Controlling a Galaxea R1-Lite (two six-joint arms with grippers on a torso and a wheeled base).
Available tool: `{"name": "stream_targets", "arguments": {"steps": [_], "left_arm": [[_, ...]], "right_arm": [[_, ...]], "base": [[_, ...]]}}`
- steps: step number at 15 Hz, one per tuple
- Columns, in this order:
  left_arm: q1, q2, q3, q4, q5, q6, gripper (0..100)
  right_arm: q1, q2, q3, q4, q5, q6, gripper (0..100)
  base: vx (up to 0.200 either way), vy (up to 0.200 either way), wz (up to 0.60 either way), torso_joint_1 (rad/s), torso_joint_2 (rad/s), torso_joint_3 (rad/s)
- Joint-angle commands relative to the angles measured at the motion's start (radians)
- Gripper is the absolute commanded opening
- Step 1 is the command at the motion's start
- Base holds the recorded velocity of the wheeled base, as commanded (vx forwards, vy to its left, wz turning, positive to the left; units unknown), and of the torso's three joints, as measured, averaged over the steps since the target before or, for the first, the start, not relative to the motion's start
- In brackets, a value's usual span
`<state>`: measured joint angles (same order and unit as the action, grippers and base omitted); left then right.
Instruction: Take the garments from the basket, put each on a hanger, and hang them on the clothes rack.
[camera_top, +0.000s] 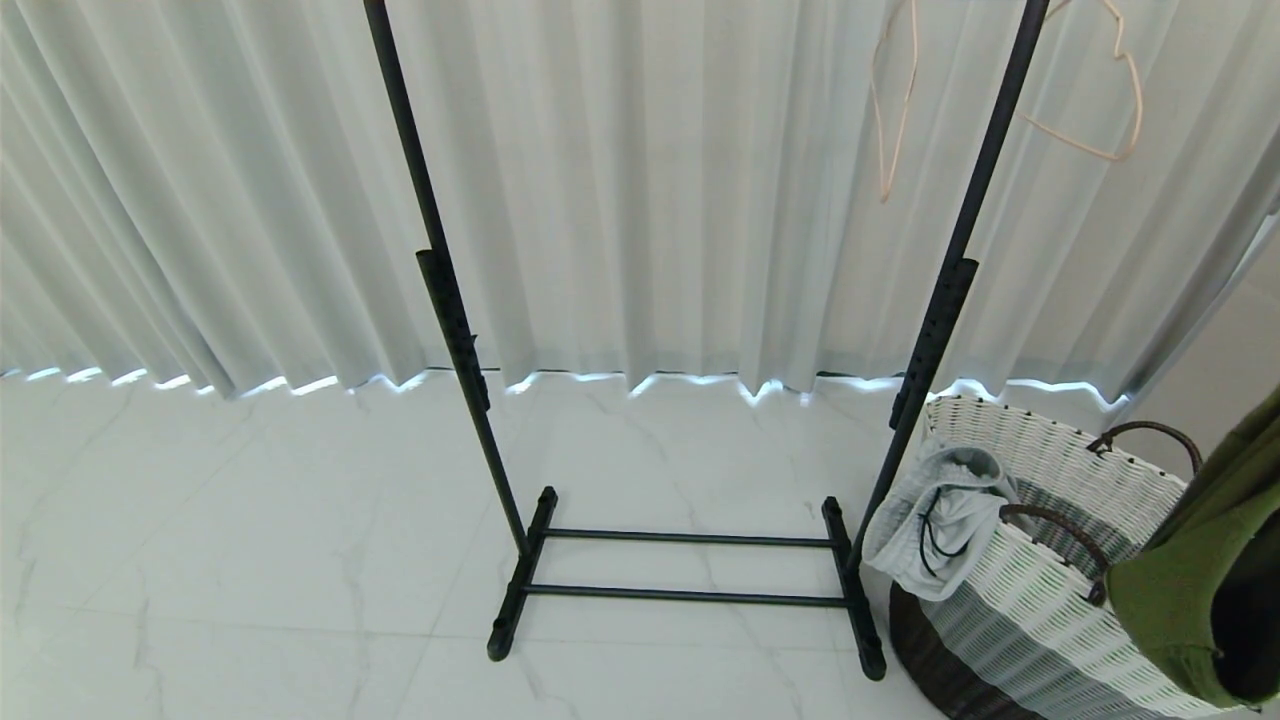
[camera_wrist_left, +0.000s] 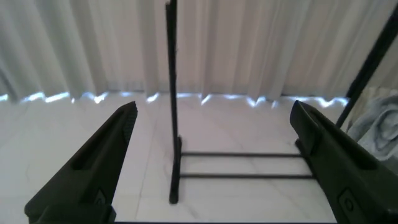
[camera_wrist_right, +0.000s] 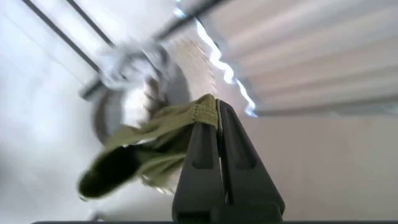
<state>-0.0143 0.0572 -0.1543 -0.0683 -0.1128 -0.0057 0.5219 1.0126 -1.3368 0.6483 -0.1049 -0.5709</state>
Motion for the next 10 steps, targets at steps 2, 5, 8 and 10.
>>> {"name": "stream_targets", "arguments": {"steps": [2, 5, 8, 10], "left_arm": [[-0.033, 0.239, -0.234, -0.01, -0.108, 0.012, 100], [-0.033, 0.388, -0.34, -0.01, -0.355, 0.036, 100], [-0.043, 0.601, -0.49, -0.01, -0.519, 0.036, 100], [-0.142, 0.737, -0.561, -0.011, -0.524, 0.03, 100]], "right_arm": [[0.159, 0.075, -0.038, -0.068, 0.001, 0.1, 0], [0.23, 0.087, -0.032, -0.105, 0.001, 0.16, 0], [0.237, 0.081, -0.018, -0.105, 0.001, 0.17, 0], [0.237, 0.08, -0.013, -0.105, 0.001, 0.17, 0]], "base": [[0.0, 0.0, 0.0, 0.0, 0.0, 0.0], [0.0, 0.0, 0.0, 0.0, 0.0, 0.0], [0.0, 0.0, 0.0, 0.0, 0.0, 0.0], [0.0, 0.0, 0.0, 0.0, 0.0, 0.0]]}}
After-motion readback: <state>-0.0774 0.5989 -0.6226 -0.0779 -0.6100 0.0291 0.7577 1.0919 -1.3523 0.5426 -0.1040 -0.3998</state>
